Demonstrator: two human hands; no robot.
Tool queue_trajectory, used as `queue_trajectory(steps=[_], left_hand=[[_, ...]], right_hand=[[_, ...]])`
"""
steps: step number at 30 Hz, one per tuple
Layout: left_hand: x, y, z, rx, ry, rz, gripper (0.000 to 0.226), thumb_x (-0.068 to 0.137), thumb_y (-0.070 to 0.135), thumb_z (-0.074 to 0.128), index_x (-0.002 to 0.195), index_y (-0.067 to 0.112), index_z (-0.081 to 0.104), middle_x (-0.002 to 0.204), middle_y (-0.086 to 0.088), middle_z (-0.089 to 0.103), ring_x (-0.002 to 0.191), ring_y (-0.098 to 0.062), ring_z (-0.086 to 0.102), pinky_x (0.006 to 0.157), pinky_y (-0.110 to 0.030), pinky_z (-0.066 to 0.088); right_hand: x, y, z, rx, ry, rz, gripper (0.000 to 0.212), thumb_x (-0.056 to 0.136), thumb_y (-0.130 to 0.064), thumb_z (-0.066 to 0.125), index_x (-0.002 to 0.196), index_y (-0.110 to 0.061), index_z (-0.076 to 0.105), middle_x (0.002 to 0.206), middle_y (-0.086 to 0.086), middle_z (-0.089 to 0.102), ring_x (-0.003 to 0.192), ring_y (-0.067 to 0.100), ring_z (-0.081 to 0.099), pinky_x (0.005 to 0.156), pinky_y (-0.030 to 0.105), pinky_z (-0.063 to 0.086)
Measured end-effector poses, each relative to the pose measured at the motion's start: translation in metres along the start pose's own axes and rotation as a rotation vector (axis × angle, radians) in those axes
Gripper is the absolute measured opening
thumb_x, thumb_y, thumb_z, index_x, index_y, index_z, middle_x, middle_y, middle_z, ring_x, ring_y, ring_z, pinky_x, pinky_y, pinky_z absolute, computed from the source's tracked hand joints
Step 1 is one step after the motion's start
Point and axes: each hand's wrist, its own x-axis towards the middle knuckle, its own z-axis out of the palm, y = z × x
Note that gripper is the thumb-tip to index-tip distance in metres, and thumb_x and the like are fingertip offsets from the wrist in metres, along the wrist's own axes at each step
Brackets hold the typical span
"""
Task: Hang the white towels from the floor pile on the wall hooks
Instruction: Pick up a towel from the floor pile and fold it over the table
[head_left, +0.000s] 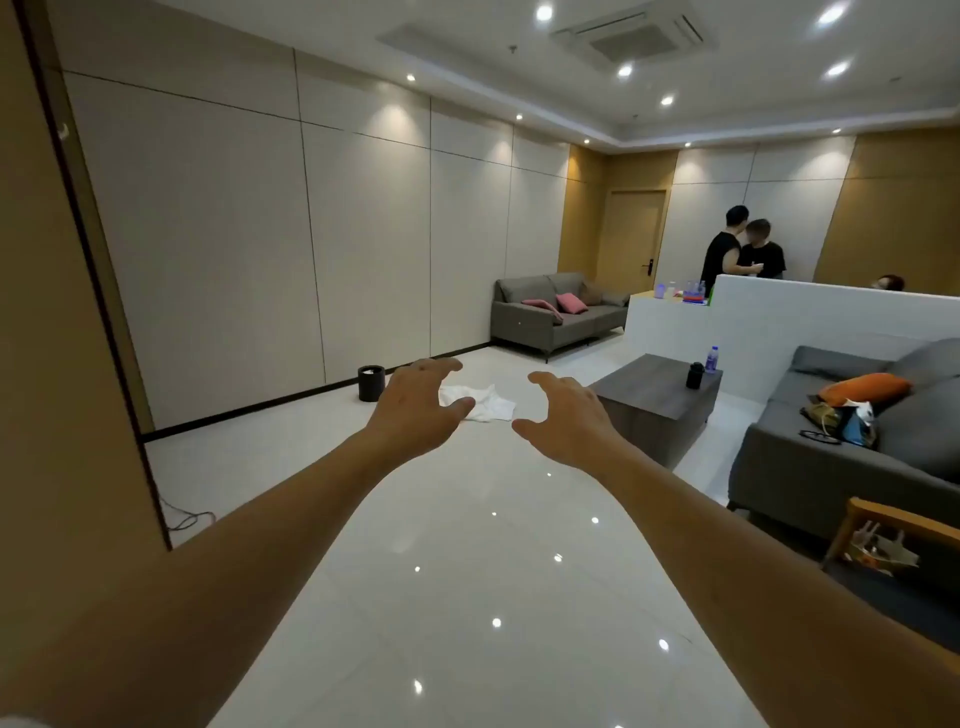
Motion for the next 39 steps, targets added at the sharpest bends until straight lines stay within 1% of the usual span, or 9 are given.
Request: queue_trajectory(steps=[4,13,17,21,26,31,34,37,39], left_hand=[[0.045,-0.033,0.016,0.028,-0.020,0.006,0.053,0.090,0.044,0.060,0.139,0.031,0.047,0.146,0.002,0.046,0.135,-0.019,0.037,0.107,-0.036,0.032],[0.178,-0.119,0.044,0.057,-0.059,0.017,0.052,0.090,0.044,0.060,0.138,0.029,0.048,0.146,0.002,0.046,0.136,-0.019,0.037,0.107,-0.036,0.032],[0.226,-0.159,0.062,0.062,-0.095,-0.009,0.053,0.090,0.045,0.060,0.139,0.030,0.047,0.146,0.003,0.046,0.136,-0.019,0.035,0.108,-0.037,0.034],[0.271,-0.192,0.086,0.056,-0.118,-0.029,0.054,0.089,0.045,0.060,0.139,0.031,0.048,0.146,0.005,0.045,0.136,-0.018,0.035,0.106,-0.035,0.032],[0.332,-0.231,0.128,0.065,-0.154,-0.031,0.053,0.089,0.042,0.061,0.139,0.029,0.049,0.145,0.006,0.047,0.135,-0.018,0.038,0.105,-0.032,0.033],[0.408,-0.267,0.185,0.058,-0.153,-0.059,0.054,0.088,0.043,0.061,0.139,0.031,0.048,0.147,0.007,0.044,0.136,-0.016,0.035,0.105,-0.031,0.032],[0.463,-0.283,0.222,0.068,-0.162,-0.068,0.054,0.087,0.042,0.061,0.138,0.031,0.049,0.147,0.007,0.044,0.136,-0.016,0.036,0.105,-0.032,0.034],[0.523,-0.295,0.253,0.068,-0.177,-0.096,0.054,0.086,0.041,0.062,0.137,0.030,0.050,0.145,0.006,0.046,0.132,-0.015,0.041,0.101,-0.029,0.038],[0.562,-0.304,0.272,0.065,-0.166,-0.112,0.052,0.087,0.040,0.062,0.136,0.029,0.051,0.144,0.006,0.047,0.128,-0.015,0.044,0.094,-0.024,0.035]], right_hand=[[0.051,0.007,0.025,-0.017,-0.016,0.039,0.074,0.084,-0.048,0.068,0.146,-0.026,0.035,0.145,0.007,0.046,0.129,0.030,0.043,0.101,0.044,0.041],[0.196,0.012,0.085,-0.009,-0.035,0.074,0.070,0.086,-0.047,0.066,0.146,-0.025,0.036,0.146,0.005,0.046,0.130,0.029,0.042,0.103,0.042,0.039],[0.249,0.018,0.115,-0.017,-0.048,0.079,0.056,0.086,-0.043,0.066,0.134,-0.022,0.046,0.135,0.007,0.054,0.122,0.029,0.048,0.094,0.038,0.041],[0.297,0.033,0.142,-0.014,-0.095,0.119,0.067,0.087,-0.045,0.065,0.145,-0.025,0.037,0.143,0.005,0.047,0.130,0.029,0.042,0.102,0.039,0.038],[0.368,0.062,0.177,-0.002,-0.122,0.148,0.070,0.088,-0.045,0.064,0.148,-0.026,0.034,0.147,0.004,0.044,0.133,0.028,0.040,0.104,0.040,0.039],[0.452,0.110,0.219,0.004,-0.132,0.125,0.068,0.087,-0.044,0.064,0.146,-0.027,0.035,0.142,0.005,0.048,0.128,0.029,0.043,0.100,0.038,0.040],[0.512,0.144,0.237,0.023,-0.146,0.129,0.067,0.087,-0.044,0.063,0.146,-0.027,0.036,0.140,0.005,0.049,0.127,0.028,0.044,0.097,0.037,0.041],[0.573,0.178,0.252,0.030,-0.179,0.130,0.066,0.086,-0.044,0.063,0.145,-0.026,0.038,0.138,0.006,0.051,0.124,0.028,0.047,0.094,0.035,0.042],[0.614,0.198,0.259,0.030,-0.196,0.126,0.066,0.086,-0.043,0.062,0.145,-0.025,0.039,0.138,0.006,0.052,0.124,0.028,0.047,0.094,0.034,0.041]])
